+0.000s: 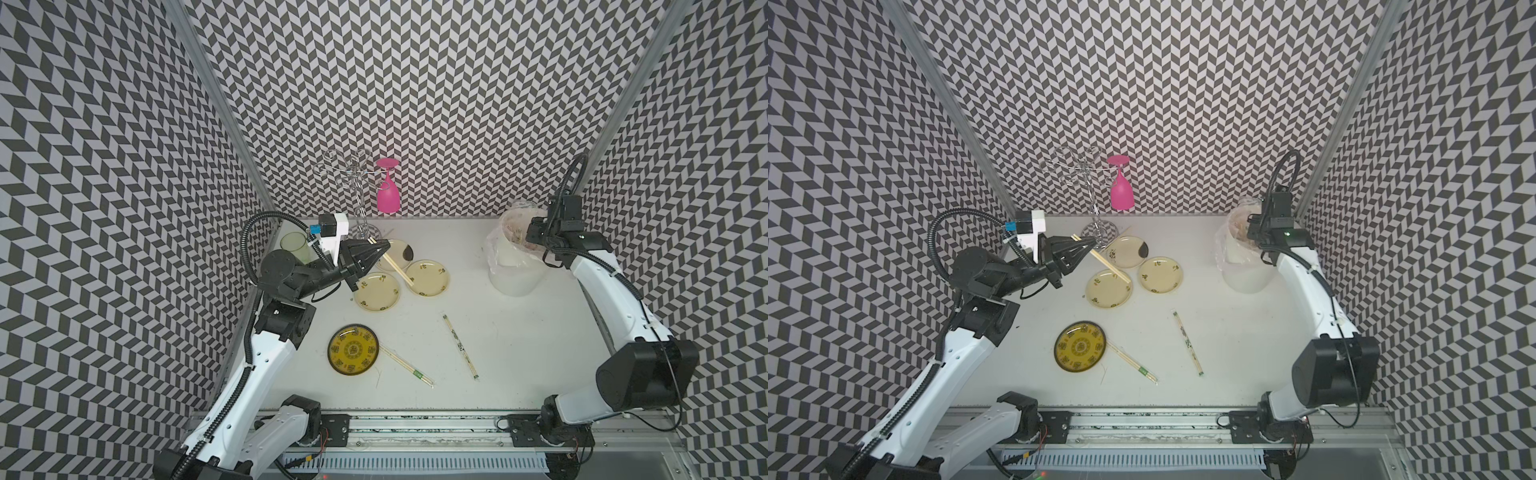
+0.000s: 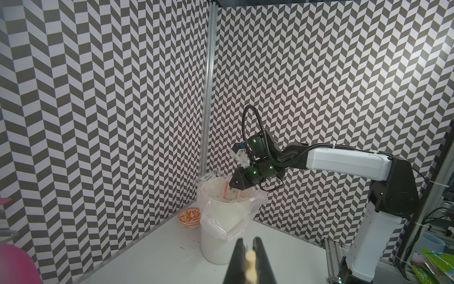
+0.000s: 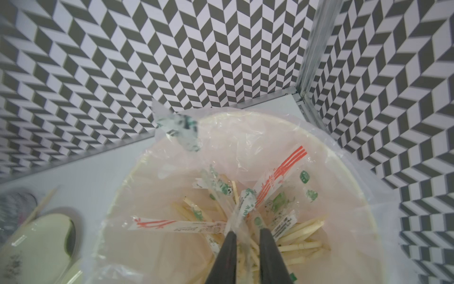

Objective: Remove the packaging of disposable chopsticks
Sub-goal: Place the packet bag in the trash bin.

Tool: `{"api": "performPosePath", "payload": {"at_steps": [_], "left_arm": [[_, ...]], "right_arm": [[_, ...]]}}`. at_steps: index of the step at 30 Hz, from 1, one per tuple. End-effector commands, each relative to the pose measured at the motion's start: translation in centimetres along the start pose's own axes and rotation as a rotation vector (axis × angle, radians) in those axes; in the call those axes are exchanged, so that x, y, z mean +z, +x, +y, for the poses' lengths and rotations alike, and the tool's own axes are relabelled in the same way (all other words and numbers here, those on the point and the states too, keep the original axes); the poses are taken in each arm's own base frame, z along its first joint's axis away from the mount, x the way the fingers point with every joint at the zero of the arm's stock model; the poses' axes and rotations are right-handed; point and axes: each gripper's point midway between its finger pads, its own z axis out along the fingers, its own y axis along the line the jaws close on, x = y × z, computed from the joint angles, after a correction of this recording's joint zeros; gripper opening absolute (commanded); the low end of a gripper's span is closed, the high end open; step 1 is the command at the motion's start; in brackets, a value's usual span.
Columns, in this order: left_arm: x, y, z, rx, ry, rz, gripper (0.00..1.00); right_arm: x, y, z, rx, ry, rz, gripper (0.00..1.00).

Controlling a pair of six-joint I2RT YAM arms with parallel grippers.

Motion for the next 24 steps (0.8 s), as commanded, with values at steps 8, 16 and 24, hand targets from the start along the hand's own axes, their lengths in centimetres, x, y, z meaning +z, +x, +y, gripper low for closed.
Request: {"api": "performPosePath", "payload": {"at_steps": [8, 16, 24], "left_arm": [[0.0, -1.4, -0.4, 0.038, -0.01, -0.022, 0.0], [0.2, -0.8, 0.8, 0.002, -0.037, -0.011, 0.0], [1.5, 2.0, 3.0, -0.172, 0.039, 0.081, 0.0]], "right_arm": [[-4.8, -3.2, -0.2, 0.041, -0.043, -0.117, 0.49], [-11.5, -4.4, 7.6, -0.023, -0.444, -0.199, 0.49], [-29.0, 4.4, 24.4, -0.388, -1.402, -0.201, 0.48]]}}
